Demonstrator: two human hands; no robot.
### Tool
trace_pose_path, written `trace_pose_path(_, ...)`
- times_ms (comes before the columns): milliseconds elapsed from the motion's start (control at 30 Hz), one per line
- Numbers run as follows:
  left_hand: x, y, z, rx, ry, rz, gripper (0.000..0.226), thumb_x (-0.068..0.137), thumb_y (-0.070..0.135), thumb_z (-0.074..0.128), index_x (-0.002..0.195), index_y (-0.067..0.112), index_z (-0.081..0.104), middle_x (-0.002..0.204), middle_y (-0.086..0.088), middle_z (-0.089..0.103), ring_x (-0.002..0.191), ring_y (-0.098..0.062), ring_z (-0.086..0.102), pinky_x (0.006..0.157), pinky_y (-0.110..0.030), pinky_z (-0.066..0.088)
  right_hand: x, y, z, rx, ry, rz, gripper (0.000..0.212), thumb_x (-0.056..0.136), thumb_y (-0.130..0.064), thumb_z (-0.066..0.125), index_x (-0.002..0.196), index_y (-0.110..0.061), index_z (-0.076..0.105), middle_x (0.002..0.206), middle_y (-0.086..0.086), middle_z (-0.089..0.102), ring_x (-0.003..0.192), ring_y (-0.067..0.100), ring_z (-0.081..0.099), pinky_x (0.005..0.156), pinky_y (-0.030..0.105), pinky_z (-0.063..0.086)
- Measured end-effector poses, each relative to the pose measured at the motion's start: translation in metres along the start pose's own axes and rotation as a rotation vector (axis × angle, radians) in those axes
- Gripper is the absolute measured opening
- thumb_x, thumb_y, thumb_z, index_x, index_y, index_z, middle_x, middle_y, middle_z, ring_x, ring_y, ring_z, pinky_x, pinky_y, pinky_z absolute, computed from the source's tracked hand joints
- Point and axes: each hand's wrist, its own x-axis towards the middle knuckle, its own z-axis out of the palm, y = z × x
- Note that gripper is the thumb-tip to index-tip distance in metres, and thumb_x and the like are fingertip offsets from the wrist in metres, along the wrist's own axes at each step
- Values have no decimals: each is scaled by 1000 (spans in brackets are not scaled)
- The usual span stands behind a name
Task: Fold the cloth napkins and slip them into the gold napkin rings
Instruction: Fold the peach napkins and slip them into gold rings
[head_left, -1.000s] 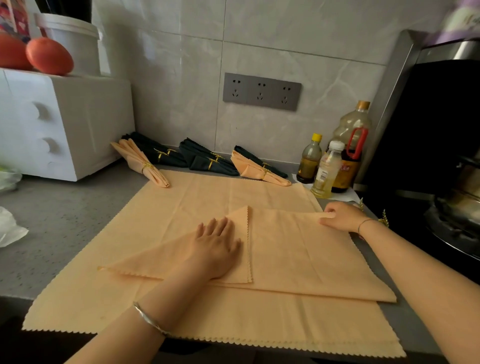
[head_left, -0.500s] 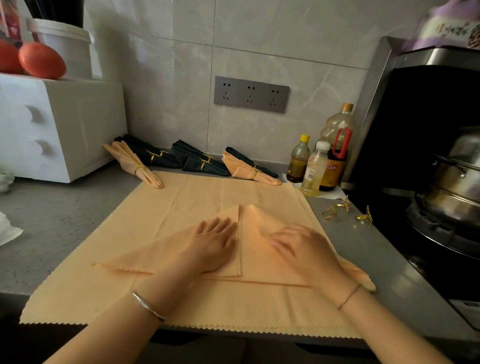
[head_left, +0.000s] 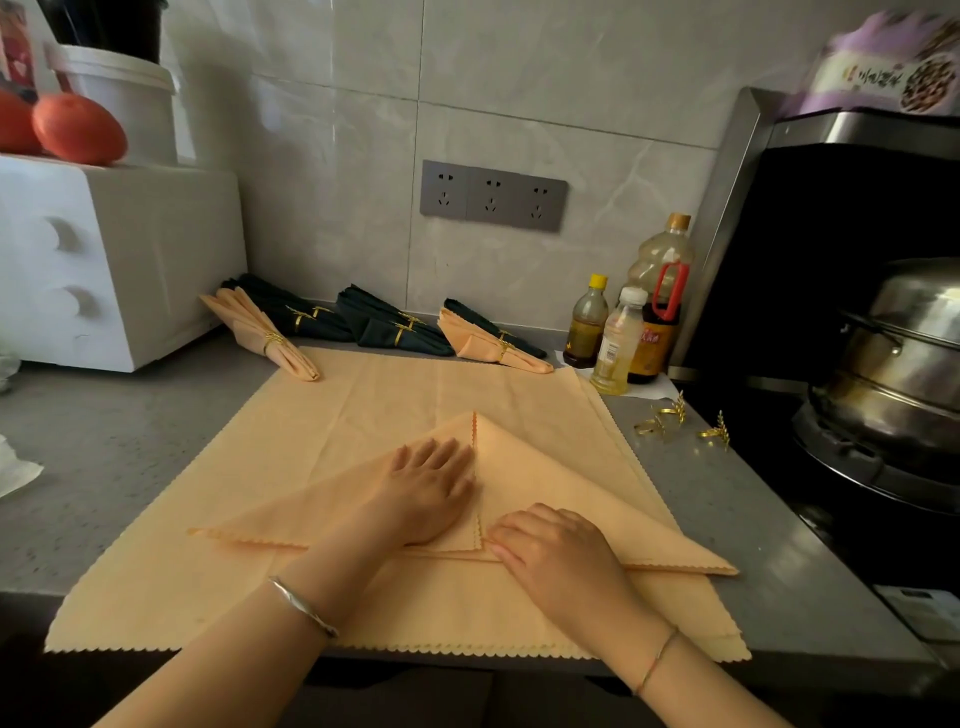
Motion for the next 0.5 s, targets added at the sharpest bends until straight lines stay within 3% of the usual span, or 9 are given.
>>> trace_pose_path(167,-1,5,0,-16,-6,23,55,100,52,15,151,39,0,161,3,-1,148,-21,-4,118,-43,-6,0,-4,-5,46,-66,72,33,87,-37,41,85,-32,74,84,-21,67,74,-1,60,60,14,48)
trace_pose_path(333,0,6,1,-7,1,34,53,99,55,17,150,44,7,161,4,0,148,-23,-4,118,-45,-6,4,-8,-26,194,-177,193,43,96,-47,30,104,-30,69,103,-18,67,95,1,57,79,18,47)
trace_pose_path(400,1,6,1,1,1,33,53,99,55,17,150,44,6,161,4,0,148,-23,-4,118,-45,-5,16,-1,-29,313,-147,310,36,99,-39,33,117,-28,62,111,-17,62,104,2,55,86,18,41)
trace_pose_path(500,1,7,-1,6,-6,29,54,99,55,16,150,43,6,161,4,-1,148,-23,-5,118,-45,-5,45,23,-9,251,-109,435,39,100,-20,34,137,-19,47,138,-3,51,126,11,45,104,21,30)
